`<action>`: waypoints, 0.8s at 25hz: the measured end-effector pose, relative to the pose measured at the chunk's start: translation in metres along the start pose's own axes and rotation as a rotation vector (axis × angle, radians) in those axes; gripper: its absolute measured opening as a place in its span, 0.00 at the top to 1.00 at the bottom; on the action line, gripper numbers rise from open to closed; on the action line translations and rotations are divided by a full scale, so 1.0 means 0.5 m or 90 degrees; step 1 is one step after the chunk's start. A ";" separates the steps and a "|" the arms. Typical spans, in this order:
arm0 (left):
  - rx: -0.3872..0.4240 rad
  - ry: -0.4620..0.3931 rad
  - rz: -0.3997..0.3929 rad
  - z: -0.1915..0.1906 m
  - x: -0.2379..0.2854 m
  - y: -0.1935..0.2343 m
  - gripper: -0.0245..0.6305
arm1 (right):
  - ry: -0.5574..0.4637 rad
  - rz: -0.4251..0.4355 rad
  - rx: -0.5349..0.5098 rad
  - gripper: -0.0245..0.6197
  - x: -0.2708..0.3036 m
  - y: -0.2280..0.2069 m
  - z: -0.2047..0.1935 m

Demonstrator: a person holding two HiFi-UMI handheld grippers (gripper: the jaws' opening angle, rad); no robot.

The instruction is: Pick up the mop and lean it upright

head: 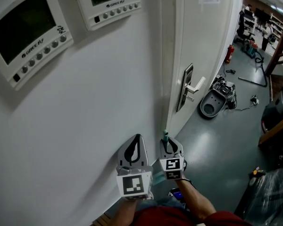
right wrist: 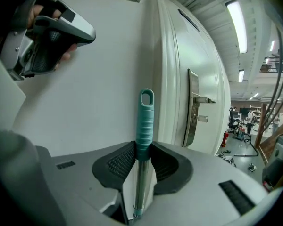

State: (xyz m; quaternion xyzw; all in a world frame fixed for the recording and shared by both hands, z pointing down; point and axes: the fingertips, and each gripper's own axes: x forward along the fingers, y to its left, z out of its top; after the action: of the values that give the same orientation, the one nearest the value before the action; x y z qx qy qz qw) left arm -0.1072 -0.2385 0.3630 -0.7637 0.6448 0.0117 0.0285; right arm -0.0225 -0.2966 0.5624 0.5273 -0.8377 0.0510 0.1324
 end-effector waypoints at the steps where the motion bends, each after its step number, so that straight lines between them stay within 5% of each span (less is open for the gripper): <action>1: 0.000 -0.001 -0.002 0.000 0.000 -0.002 0.94 | -0.003 0.000 -0.004 0.79 -0.010 -0.001 -0.003; 20: -0.009 0.003 -0.020 -0.009 0.006 -0.021 0.94 | -0.022 -0.005 -0.010 0.79 -0.130 0.003 -0.026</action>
State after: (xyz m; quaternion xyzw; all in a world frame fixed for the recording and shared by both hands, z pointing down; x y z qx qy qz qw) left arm -0.0963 -0.2402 0.3678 -0.7738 0.6329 0.0138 0.0218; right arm 0.0050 -0.2364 0.5568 0.5306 -0.8381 0.0346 0.1221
